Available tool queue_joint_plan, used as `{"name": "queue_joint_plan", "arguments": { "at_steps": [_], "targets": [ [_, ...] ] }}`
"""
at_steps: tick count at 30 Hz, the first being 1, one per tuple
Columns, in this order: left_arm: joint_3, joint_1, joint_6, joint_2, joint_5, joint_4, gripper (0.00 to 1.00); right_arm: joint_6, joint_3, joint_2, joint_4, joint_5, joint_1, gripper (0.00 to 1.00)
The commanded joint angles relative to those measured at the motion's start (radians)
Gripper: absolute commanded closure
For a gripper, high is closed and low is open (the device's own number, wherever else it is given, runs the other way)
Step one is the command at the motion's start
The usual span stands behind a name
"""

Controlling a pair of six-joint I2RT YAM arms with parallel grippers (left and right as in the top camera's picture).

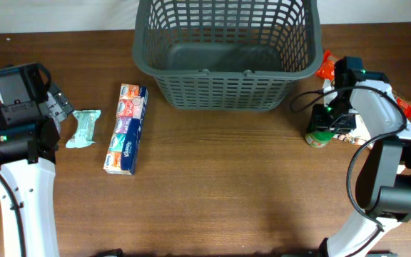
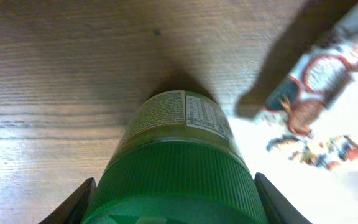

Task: Pack container
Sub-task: 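Lower the right gripper and close it around the green-capped jar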

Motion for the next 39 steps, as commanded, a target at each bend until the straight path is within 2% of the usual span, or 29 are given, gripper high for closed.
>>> {"name": "queue_joint_plan", "arguments": {
  "at_steps": [1, 9, 13, 17, 24, 27, 34, 39],
  "targets": [
    [0.014, 0.005, 0.002, -0.007, 0.007, 0.002, 0.0, 0.035, 0.103, -0.016, -0.032, 0.031, -0.048, 0.96],
    [0.014, 0.005, 0.002, -0.007, 0.007, 0.002, 0.0, 0.035, 0.468, -0.04, -0.241, 0.031, -0.177, 0.96],
    [0.014, 0.005, 0.002, -0.007, 0.007, 0.002, 0.0, 0.045, 0.646, -0.04, -0.322, 0.015, -0.189, 0.96],
    [0.014, 0.005, 0.002, -0.007, 0.007, 0.002, 0.0, 0.045, 0.844, -0.04, -0.401, -0.098, -0.161, 0.96],
    [0.014, 0.005, 0.002, -0.007, 0.007, 0.002, 0.0, 0.045, 1.17, -0.04, -0.478, -0.132, 0.031, 0.96],
    [0.014, 0.005, 0.002, -0.007, 0.007, 0.002, 0.0, 0.045, 1.249, -0.04, -0.474, -0.132, 0.124, 0.96],
    [0.014, 0.005, 0.002, -0.007, 0.007, 0.002, 0.0, 0.045, 1.275, -0.016, -0.386, -0.132, 0.367, 0.96],
    [0.014, 0.005, 0.002, -0.007, 0.007, 0.002, 0.0, 0.045, 1.275, 0.06, -0.373, -0.131, 0.421, 0.96]
  ]
}}
